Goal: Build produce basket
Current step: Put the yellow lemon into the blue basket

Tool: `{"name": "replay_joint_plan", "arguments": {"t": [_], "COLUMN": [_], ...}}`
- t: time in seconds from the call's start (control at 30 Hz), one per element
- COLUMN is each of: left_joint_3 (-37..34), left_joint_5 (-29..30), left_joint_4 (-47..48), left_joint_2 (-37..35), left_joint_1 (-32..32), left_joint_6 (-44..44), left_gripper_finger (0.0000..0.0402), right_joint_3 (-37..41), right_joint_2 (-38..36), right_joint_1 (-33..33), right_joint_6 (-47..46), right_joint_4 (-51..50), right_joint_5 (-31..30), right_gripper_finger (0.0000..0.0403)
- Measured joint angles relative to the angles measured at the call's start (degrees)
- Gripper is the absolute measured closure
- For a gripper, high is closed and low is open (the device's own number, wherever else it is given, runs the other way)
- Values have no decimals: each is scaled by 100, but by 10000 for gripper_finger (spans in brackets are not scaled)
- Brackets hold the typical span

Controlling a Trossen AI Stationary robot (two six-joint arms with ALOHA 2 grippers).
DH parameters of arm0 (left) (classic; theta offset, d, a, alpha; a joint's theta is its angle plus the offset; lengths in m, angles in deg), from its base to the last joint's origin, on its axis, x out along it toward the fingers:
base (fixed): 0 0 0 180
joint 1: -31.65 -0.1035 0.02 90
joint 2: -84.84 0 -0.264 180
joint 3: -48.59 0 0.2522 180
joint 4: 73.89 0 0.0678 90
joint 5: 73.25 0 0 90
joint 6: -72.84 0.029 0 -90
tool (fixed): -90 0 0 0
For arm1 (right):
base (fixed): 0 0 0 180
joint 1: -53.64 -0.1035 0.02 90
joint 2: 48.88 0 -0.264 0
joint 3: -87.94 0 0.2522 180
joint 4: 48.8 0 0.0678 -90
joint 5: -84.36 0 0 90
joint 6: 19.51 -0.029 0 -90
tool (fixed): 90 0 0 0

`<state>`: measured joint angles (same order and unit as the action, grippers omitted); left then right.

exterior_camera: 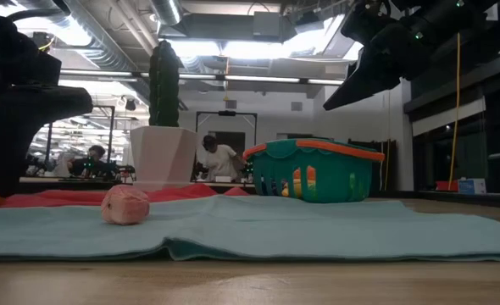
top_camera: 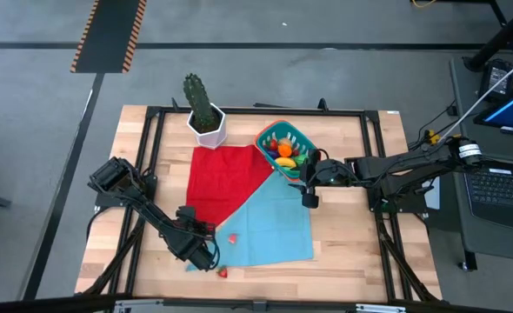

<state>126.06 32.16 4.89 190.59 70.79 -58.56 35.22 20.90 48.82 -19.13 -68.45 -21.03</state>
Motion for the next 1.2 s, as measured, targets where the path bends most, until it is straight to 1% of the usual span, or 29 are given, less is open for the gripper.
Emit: {"name": "replay_joint_plan", "arguments": {"t": [0.2,0.5,0.6,0.8,0.87,0.97,1.1,1.13,1.2], "left_joint_3": [0,0,0,7,60,241,408,409,407], "left_joint_5": [8,15,230,996,1374,2228,3626,3894,4226], "left_joint_4": [59,62,69,47,48,63,99,100,127], "left_joint_2": [0,-83,-182,-389,-471,-626,-722,-726,-726], "left_joint_1": [39,231,302,439,520,657,883,930,998], "left_joint_6": [128,148,116,58,67,349,832,940,1082], "left_gripper_finger": [209,209,209,209,209,209,209,209,209], "right_joint_3": [0,0,0,0,0,0,0,20,257], "right_joint_2": [0,0,0,1,2,2,-4,-8,-47], "right_joint_1": [0,0,1,0,0,2,26,34,41], "right_joint_6": [2,4,4,37,130,133,58,-9,-139], "right_joint_4": [-7,-52,-52,-111,-146,-12,57,100,485], "right_joint_5": [0,0,0,2,4,7,119,201,278], "right_gripper_finger": [157,157,157,157,157,157,157,157,157]}}
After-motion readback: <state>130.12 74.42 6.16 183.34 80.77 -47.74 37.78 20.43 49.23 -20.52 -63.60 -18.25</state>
